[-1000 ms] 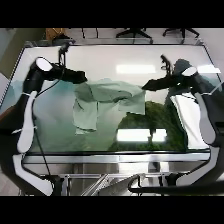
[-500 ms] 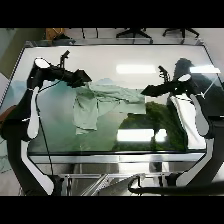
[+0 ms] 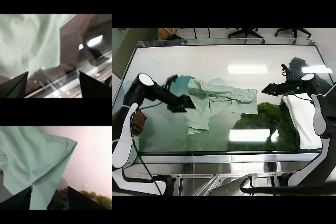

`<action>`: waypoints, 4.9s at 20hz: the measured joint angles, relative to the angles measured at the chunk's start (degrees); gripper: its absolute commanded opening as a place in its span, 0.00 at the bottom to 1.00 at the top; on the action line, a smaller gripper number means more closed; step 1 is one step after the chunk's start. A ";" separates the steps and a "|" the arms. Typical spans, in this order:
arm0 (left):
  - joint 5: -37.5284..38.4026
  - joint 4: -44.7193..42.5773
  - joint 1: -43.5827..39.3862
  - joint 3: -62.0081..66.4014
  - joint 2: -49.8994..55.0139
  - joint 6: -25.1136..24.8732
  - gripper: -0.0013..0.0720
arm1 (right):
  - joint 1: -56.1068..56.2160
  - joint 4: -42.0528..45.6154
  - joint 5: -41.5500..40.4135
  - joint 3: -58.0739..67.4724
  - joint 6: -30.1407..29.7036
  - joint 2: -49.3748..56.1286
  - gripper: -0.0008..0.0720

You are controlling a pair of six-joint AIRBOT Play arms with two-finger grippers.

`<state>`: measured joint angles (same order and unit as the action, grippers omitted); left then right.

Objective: Fold the shirts.

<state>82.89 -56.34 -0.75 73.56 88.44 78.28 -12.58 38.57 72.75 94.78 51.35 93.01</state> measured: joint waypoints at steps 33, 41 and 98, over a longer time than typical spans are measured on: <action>-11.06 8.68 4.42 35.39 -25.92 -1.07 0.04 | -4.63 -23.89 -4.83 4.59 -0.44 -39.93 0.03; -9.05 9.90 15.87 34.49 -38.07 -0.72 0.04 | -7.89 -21.40 -12.63 4.85 0.15 -54.88 0.03; -8.98 -2.93 6.05 1.77 8.81 -6.27 0.04 | 7.15 -3.98 -1.44 -12.87 1.73 -6.25 0.03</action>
<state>73.91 -59.27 5.30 75.33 97.25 72.01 -5.43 34.59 71.31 81.91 53.08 86.76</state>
